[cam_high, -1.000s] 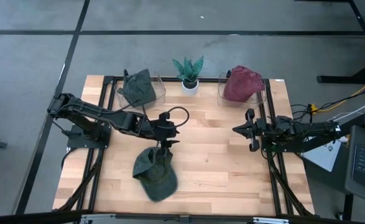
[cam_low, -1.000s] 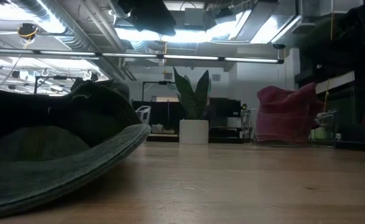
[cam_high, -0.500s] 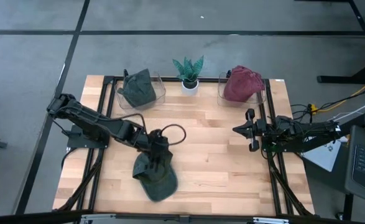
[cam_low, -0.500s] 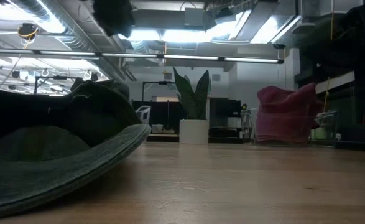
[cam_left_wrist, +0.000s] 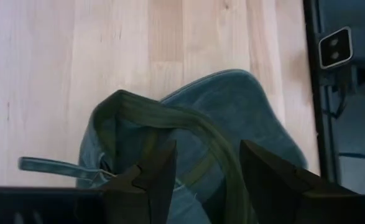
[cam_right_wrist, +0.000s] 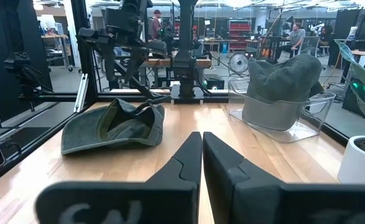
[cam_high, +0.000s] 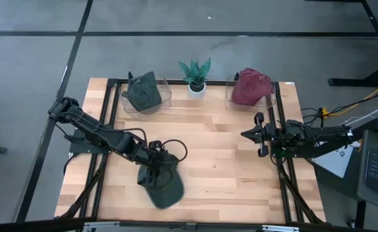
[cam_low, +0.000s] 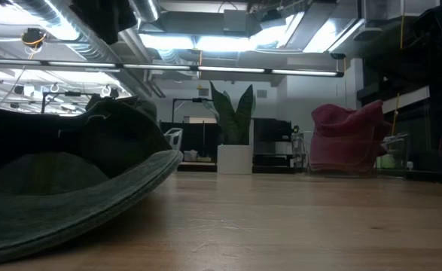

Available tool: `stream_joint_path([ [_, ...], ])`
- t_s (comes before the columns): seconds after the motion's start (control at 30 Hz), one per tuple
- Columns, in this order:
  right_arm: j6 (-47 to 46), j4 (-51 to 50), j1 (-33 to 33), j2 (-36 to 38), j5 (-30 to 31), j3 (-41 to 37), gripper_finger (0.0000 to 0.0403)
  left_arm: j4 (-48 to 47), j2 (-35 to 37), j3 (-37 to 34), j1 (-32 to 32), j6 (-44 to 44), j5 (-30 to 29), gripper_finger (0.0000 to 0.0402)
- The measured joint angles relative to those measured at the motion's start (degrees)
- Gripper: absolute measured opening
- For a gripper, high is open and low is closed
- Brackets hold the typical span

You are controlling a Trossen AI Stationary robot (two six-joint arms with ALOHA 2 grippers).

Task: Pick & Place hat
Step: Put the black cap into the left transparent bin

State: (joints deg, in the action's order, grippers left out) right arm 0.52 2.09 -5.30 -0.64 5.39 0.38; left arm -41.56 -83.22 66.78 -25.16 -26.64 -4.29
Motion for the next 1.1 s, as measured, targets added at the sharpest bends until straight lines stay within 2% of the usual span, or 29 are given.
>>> stream_joint_path([
  [0.43,0.0,0.0,0.0,0.0,0.0,0.0,0.0016,-3.1,0.0,0.0,1.7,0.1,1.4,0.0171],
  [0.67,0.0,0.0,0.0,0.0,0.0,0.0,0.0016,-13.2,0.0,0.0,1.4,-6.1,1.7,0.0176],
  [0.83,0.0,0.0,0.0,0.0,0.0,0.0,0.0016,-16.6,0.0,-0.1,-0.2,-12.0,-0.1,0.0210],
  [0.97,0.0,0.0,0.0,0.0,0.0,0.0,0.0016,-15.1,0.0,-2.6,-1.4,-15.8,1.7,0.0250],
  [1.1,0.0,0.0,0.0,0.0,0.0,0.0,0.0016,-12.6,0.0,-6.4,-2.2,-14.1,1.8,0.0284],
])
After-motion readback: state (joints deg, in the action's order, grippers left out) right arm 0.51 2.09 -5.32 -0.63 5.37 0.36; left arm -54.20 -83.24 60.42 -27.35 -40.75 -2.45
